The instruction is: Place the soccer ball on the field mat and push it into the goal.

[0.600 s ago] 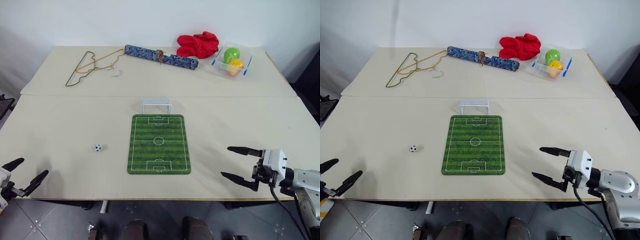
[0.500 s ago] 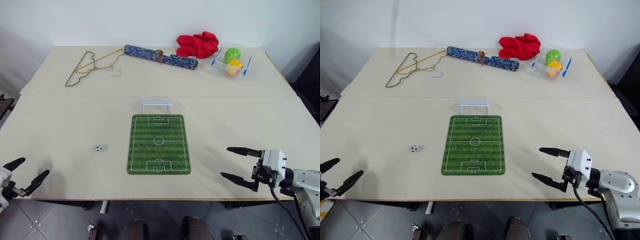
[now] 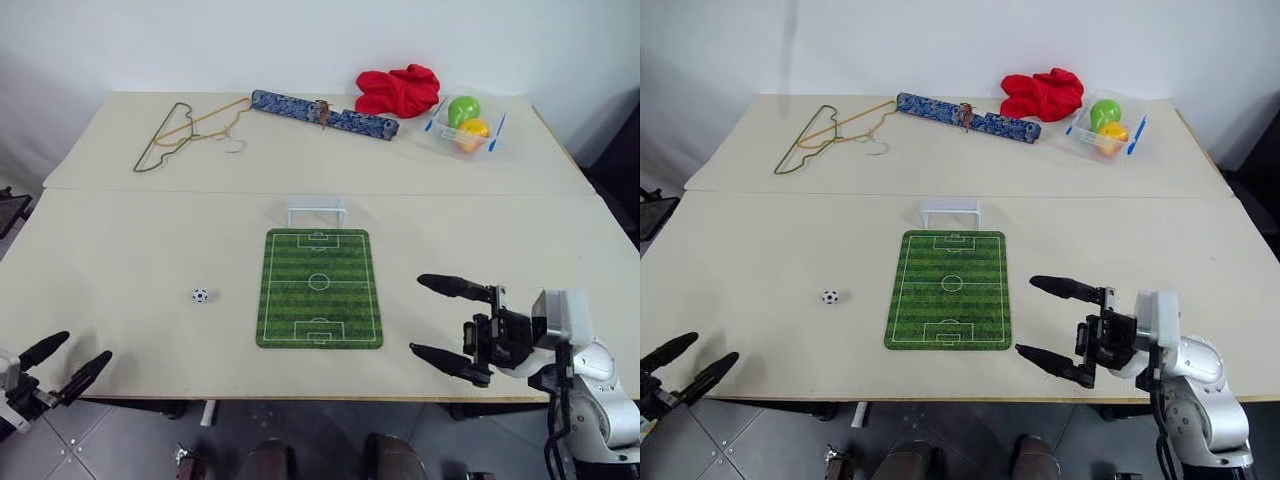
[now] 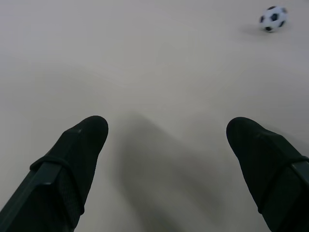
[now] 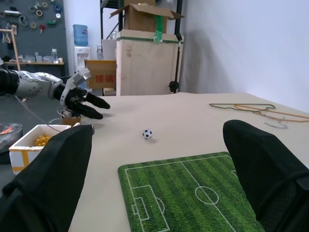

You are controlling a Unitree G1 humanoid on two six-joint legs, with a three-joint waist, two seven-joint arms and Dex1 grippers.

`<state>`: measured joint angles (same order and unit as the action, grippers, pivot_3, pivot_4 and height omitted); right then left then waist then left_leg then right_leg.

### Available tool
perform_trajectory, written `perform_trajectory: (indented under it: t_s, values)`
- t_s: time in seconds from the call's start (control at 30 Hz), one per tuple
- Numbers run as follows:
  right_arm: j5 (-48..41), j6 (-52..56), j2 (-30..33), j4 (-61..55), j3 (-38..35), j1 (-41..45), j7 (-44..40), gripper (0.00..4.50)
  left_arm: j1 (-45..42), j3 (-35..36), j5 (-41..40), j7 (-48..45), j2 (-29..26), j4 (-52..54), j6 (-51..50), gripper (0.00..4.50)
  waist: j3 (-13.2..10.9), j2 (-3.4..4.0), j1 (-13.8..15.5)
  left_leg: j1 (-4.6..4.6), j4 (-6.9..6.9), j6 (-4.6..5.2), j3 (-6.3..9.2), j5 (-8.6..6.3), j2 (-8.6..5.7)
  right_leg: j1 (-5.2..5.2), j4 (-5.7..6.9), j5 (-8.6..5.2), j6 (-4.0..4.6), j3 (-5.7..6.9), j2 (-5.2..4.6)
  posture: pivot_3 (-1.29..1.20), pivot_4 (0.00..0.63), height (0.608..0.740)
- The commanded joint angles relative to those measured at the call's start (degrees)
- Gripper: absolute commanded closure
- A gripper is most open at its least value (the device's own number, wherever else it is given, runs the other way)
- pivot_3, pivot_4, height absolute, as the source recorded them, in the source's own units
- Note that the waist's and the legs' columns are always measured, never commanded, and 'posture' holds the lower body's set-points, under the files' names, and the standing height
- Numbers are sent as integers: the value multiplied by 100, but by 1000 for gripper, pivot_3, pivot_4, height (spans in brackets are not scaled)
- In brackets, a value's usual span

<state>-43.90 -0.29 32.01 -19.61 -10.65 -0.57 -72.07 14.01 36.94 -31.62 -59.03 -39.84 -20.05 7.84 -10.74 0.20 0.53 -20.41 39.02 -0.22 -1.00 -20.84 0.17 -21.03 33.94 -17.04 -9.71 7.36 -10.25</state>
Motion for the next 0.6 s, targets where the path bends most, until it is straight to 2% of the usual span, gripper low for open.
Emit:
perform_trajectory:
  t_s: [0.03, 0.23, 0.37, 0.6]
  values:
    - [81, -293, 40, 136, -199, 13, -188, 0, -51, -167, -368, -124, 42, 882, -429, 6, 3, -5, 10, 1, 1, 0, 1, 0, 1, 0, 2, 0, 0, 0, 0, 0, 150, 740]
    - [190, -699, 41, 706, -323, -225, -702, 0, -745, -722, -227, 233, 159, 1502, -805, 6, 3, -4, 57, 5, 2, 0, -1, 0, 0, 2, 4, 0, 0, -3, 1, 0, 150, 740]
    - [141, -928, 11, 1091, -351, -369, -1050, 0, -1453, -1191, 57, 486, 265, 1097, -965, 6, 3, -4, 69, 7, 2, 0, -4, 1, -3, 4, 4, 0, 0, -4, 1, 0, 150, 740]
    - [175, -1283, -152, 1335, -382, -546, -1222, 0, -2018, -1825, 561, 383, 399, 389, -780, 6, 3, -3, 18, 10, 2, -2, -9, 2, 0, 3, 7, 0, 0, -6, 7, 0, 150, 740]
